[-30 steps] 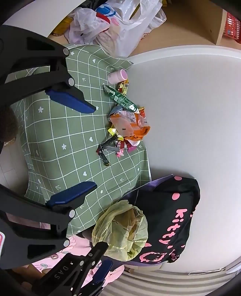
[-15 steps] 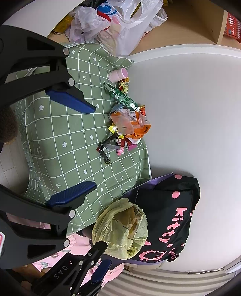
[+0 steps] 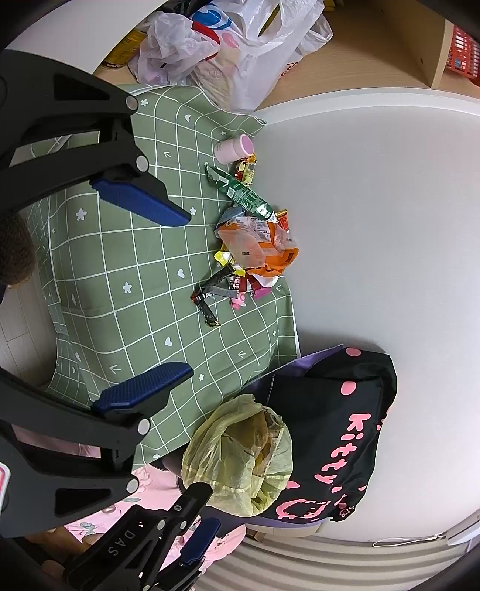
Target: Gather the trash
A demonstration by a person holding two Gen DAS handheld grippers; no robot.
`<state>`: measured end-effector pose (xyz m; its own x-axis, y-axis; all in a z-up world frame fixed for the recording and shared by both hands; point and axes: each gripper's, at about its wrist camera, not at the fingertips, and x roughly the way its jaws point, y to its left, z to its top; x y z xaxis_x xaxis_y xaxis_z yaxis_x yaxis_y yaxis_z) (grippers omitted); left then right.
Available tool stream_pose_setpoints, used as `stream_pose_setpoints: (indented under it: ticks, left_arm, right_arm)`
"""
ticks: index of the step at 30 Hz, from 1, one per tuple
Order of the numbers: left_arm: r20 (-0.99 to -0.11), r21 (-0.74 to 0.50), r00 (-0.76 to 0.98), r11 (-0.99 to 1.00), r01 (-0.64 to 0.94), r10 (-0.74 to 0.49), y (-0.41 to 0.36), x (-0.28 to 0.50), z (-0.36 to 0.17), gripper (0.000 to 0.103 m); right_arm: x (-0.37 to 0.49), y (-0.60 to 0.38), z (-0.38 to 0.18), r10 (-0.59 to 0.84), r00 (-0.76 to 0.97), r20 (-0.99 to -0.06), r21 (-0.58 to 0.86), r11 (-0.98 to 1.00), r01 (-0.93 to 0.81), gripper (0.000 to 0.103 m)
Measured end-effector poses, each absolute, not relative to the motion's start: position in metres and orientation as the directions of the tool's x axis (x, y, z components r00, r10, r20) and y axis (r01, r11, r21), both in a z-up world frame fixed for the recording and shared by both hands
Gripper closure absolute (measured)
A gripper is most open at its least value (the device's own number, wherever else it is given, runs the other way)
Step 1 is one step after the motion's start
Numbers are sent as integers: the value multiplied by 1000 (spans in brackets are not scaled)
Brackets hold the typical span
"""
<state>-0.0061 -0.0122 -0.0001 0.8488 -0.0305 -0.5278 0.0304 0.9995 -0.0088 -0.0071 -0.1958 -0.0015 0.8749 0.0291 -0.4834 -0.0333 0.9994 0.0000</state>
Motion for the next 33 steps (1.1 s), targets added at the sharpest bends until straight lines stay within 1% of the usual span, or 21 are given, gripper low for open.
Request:
stream_pose_setpoints:
  ticks: [33]
  left_arm:
    - [-526,-13,850,1000,27,-30,-6,-2,5,31]
  right_arm:
    - [-5,-197,-3,34,872,-489,6,999,-36,48]
